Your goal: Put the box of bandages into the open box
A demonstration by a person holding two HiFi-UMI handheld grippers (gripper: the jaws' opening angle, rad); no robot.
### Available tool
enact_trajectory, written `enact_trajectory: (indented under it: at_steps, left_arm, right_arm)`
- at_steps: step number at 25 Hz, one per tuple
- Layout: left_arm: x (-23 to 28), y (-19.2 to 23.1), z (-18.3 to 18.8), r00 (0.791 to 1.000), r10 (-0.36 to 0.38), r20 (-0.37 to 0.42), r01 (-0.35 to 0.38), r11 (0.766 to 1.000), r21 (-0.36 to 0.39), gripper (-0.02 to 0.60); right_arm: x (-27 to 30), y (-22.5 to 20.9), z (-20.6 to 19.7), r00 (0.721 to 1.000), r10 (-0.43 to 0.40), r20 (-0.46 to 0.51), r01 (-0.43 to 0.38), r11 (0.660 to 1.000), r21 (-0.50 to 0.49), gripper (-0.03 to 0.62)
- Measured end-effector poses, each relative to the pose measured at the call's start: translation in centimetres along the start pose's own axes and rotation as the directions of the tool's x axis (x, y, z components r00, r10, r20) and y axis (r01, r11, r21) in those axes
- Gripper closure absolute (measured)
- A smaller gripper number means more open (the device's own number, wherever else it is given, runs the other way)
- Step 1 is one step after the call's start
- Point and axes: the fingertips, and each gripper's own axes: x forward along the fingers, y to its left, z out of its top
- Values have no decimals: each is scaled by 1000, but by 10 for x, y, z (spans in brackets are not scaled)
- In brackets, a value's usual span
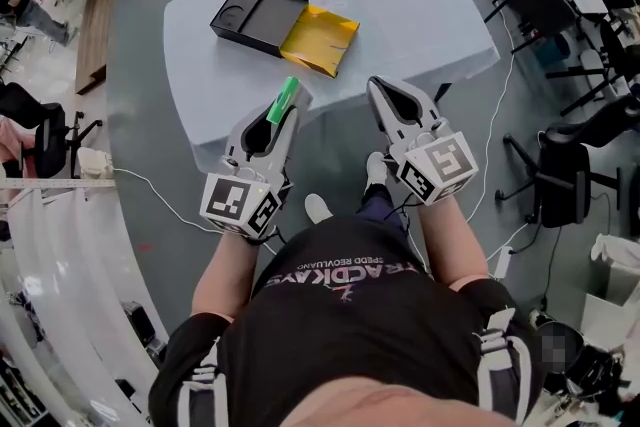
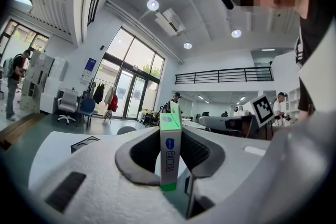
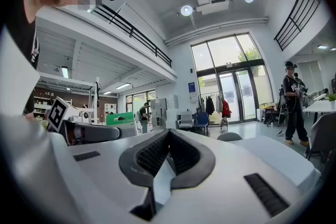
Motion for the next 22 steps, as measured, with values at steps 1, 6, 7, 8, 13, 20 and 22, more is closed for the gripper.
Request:
enact_trajectory:
  at_steps: [1, 6, 7, 8, 13, 20, 22]
  left_arm:
    - [3, 0, 0, 1000, 1, -1, -1, 1000, 1, 477]
    - [19, 1, 2, 1000, 26, 0, -26, 1000, 5, 477]
    - [22, 1, 2, 999, 32, -1, -32, 999, 5, 477]
    - [26, 1, 2, 999, 39, -2, -39, 999, 5, 477]
    - [47, 6, 2, 997, 79, -14, -79, 997, 9, 477]
    - [82, 10, 4, 991, 132, -27, -131, 991, 19, 477]
    - [92, 12, 2, 989, 148, -29, -148, 989, 15, 477]
  right_arm:
    - [1, -4, 0, 1000, -1, 0, 1, 1000, 2, 582]
    - [12, -22, 4, 1000, 17, 2, -17, 1000, 11, 582]
    - [14, -26, 4, 1000, 23, 3, -23, 1000, 14, 582]
    - [17, -30, 5, 1000, 30, 4, -30, 999, 17, 582]
    - [34, -52, 7, 997, 80, 11, -80, 996, 31, 582]
    - [56, -88, 10, 991, 129, 17, -130, 990, 53, 583]
    - [63, -100, 7, 990, 141, 10, -141, 988, 59, 583]
